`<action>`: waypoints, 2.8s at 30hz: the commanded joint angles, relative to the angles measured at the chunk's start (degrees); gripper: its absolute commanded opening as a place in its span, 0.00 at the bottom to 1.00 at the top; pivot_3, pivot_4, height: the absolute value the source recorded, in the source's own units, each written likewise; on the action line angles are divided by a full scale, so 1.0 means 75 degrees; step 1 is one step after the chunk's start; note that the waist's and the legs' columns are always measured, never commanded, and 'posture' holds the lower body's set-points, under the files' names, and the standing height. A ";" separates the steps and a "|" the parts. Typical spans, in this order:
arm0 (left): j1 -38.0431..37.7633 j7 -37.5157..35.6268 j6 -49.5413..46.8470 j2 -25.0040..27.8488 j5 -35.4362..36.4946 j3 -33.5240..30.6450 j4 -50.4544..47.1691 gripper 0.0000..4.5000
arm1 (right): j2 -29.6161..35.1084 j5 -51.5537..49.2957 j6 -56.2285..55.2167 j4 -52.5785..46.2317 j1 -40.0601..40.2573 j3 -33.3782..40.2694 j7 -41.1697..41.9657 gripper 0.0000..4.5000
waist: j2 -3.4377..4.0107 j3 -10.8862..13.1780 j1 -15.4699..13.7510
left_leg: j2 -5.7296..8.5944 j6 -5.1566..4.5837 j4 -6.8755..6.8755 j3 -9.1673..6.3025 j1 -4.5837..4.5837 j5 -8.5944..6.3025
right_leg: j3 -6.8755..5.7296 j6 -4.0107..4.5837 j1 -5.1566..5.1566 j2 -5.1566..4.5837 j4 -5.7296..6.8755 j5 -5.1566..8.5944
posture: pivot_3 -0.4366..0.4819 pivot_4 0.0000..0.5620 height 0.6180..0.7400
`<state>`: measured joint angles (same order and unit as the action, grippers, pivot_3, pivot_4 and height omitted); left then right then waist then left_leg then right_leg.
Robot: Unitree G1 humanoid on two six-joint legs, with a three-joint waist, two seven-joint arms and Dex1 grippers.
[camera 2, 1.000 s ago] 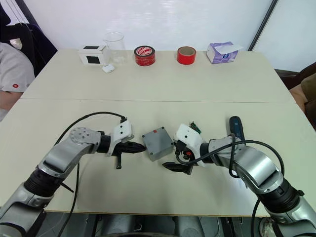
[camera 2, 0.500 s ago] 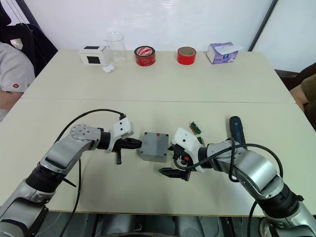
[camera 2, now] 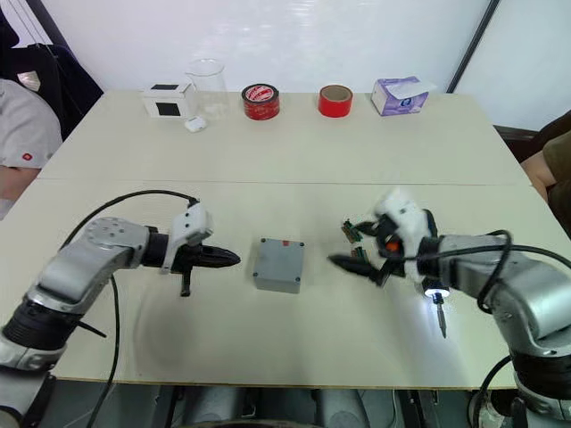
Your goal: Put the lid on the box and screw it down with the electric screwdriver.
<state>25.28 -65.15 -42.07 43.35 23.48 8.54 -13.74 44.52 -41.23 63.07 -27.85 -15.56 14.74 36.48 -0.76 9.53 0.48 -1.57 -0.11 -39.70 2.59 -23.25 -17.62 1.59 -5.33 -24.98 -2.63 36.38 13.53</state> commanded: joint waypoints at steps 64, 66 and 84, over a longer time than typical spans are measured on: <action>0.0442 0.0493 -0.0668 -0.0059 0.1366 -0.0497 -0.0672 0.00 | -0.1368 0.1105 -0.1759 -0.1187 0.0446 -0.1267 -0.0415 0.00 | 0.0005 0.0002 0.0046 | -0.0003 0.0000 -0.0018 -0.0022 0.0003 -0.0001 | -0.0012 0.0000 0.0013 0.0009 0.0003 0.0000 | 0.48 0.27 1.00; 0.0390 0.0524 -0.0716 -0.0037 0.1479 -0.0534 -0.0712 0.00 | -0.1470 0.1019 -0.1637 -0.1374 0.0472 -0.1409 -0.0576 0.00 | 0.0005 0.0002 0.0036 | -0.0004 0.0000 -0.0018 -0.0025 0.0006 -0.0001 | -0.0011 0.0001 0.0014 0.0007 0.0004 0.0000 | 0.48 0.27 1.00; 0.0241 0.0944 -0.0690 -0.0166 0.1474 -0.0458 -0.0802 0.00 | -0.1825 0.1399 -0.1999 -0.0766 0.0451 -0.2179 -0.0909 0.00 | 0.0004 0.0002 0.0021 | 0.0002 0.0000 -0.0028 -0.0020 0.0008 -0.0001 | -0.0011 0.0002 0.0026 0.0000 -0.0002 0.0001 | 0.48 0.27 1.00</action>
<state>27.09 -58.37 -47.41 42.14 33.99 5.94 -18.19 30.72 -30.66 49.54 -32.83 -11.84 -1.84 29.41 -0.73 9.55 0.64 -1.56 -0.11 -39.91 2.43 -23.18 -17.62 1.50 -5.32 -24.78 -2.62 36.37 13.54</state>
